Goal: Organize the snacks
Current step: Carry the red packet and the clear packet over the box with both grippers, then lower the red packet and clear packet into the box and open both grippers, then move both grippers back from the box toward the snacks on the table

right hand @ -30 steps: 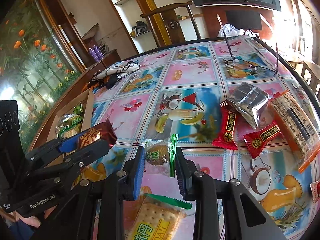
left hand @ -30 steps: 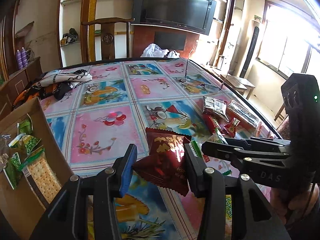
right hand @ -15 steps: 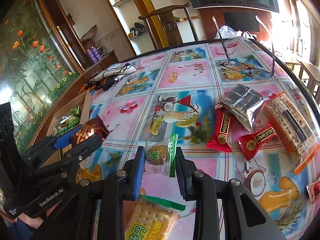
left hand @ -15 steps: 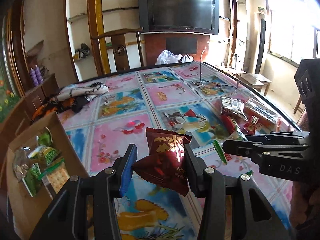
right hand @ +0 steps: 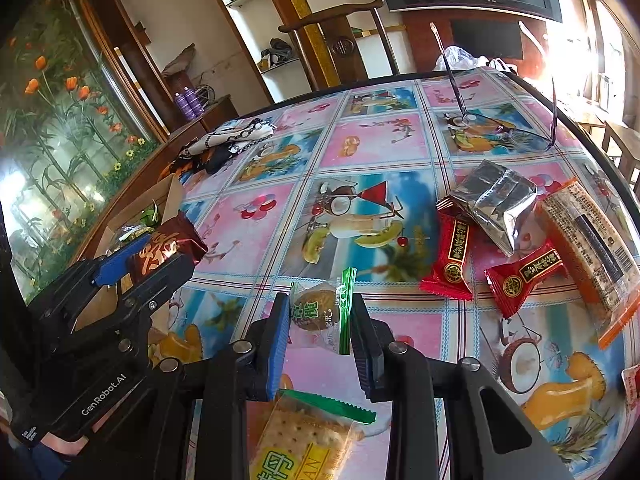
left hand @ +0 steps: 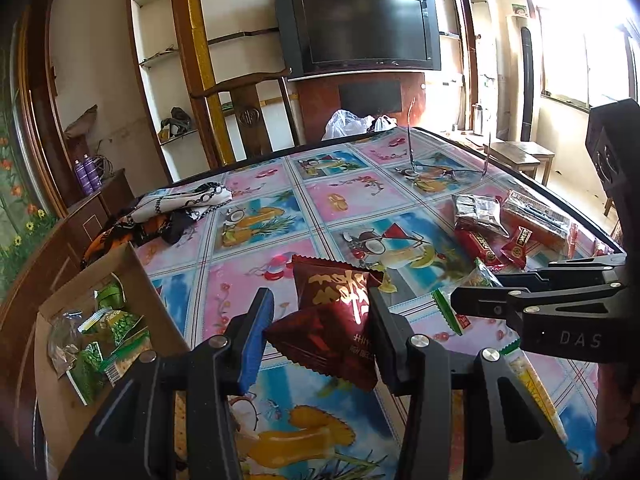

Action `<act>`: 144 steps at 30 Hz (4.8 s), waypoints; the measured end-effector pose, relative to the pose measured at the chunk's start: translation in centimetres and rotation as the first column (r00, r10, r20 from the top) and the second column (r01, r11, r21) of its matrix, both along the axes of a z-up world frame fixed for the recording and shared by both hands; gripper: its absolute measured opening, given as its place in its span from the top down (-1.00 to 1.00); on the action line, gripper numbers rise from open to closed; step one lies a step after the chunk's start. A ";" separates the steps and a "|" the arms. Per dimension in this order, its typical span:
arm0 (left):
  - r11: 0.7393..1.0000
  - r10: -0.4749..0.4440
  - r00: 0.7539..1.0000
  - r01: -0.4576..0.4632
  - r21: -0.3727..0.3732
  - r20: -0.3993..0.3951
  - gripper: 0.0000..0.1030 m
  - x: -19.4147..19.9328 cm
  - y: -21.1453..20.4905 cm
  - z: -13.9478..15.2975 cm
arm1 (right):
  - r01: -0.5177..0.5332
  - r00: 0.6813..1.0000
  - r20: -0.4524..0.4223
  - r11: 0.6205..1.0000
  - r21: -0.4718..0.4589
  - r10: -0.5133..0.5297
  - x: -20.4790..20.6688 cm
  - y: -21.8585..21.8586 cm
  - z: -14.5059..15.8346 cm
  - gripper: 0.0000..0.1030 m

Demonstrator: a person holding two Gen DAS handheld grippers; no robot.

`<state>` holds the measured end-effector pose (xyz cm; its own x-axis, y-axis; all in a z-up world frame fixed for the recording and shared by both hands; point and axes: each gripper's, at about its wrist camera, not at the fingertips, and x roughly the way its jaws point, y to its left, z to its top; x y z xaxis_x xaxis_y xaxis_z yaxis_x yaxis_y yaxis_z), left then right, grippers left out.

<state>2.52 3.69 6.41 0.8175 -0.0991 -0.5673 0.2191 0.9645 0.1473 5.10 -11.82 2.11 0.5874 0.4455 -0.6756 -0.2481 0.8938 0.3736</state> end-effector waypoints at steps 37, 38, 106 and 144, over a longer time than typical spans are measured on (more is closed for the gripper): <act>0.981 0.061 0.998 -0.064 -0.181 -0.023 0.11 0.4 5.0 2.6 | 0.009 0.999 0.053 1.000 0.023 -0.010 -1.4 3.3 0.7 0.39; 0.981 0.068 0.997 -0.071 -0.183 -0.024 0.11 0.5 5.2 2.6 | 0.004 0.998 0.055 1.000 0.024 -0.005 -1.6 3.7 0.8 0.39; 0.799 0.508 0.810 -0.570 -0.193 -0.293 0.11 5.0 24.7 -0.1 | -0.421 0.899 0.101 0.904 -0.068 0.426 -6.3 24.7 0.7 0.37; 0.816 0.479 0.864 -0.504 -0.283 -0.159 -0.42 3.7 23.1 2.3 | -0.227 0.892 0.349 0.952 -0.205 0.288 -8.6 21.0 4.0 -0.86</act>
